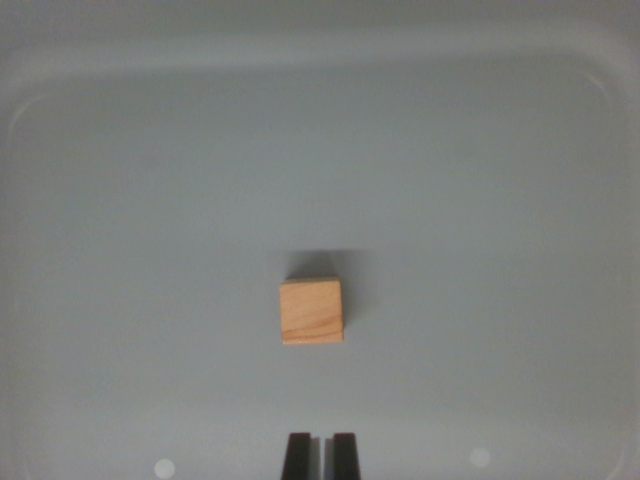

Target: Push wooden cube

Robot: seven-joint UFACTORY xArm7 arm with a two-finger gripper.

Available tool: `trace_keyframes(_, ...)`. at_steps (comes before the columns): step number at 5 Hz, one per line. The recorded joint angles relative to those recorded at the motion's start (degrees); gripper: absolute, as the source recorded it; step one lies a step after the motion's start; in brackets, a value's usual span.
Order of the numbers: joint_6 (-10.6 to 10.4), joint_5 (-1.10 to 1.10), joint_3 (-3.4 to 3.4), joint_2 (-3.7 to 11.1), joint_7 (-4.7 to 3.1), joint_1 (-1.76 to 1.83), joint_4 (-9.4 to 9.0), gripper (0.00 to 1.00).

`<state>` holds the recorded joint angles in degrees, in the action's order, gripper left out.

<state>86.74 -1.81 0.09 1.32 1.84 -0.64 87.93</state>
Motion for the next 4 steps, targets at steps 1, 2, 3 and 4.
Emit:
trace_keyframes(1, -1.40, 0.09, 0.03, 0.20, -0.03, 0.04, -1.31, 0.00)
trace_keyframes(2, -1.40, 0.09, 0.03, 0.20, -0.03, 0.04, -1.31, 0.00)
trace_keyframes(3, -2.96, 0.18, 0.07, 0.43, -0.06, 0.08, -2.76, 0.00)
trace_keyframes(4, -2.96, 0.18, 0.07, 0.43, -0.06, 0.08, -2.76, 0.00)
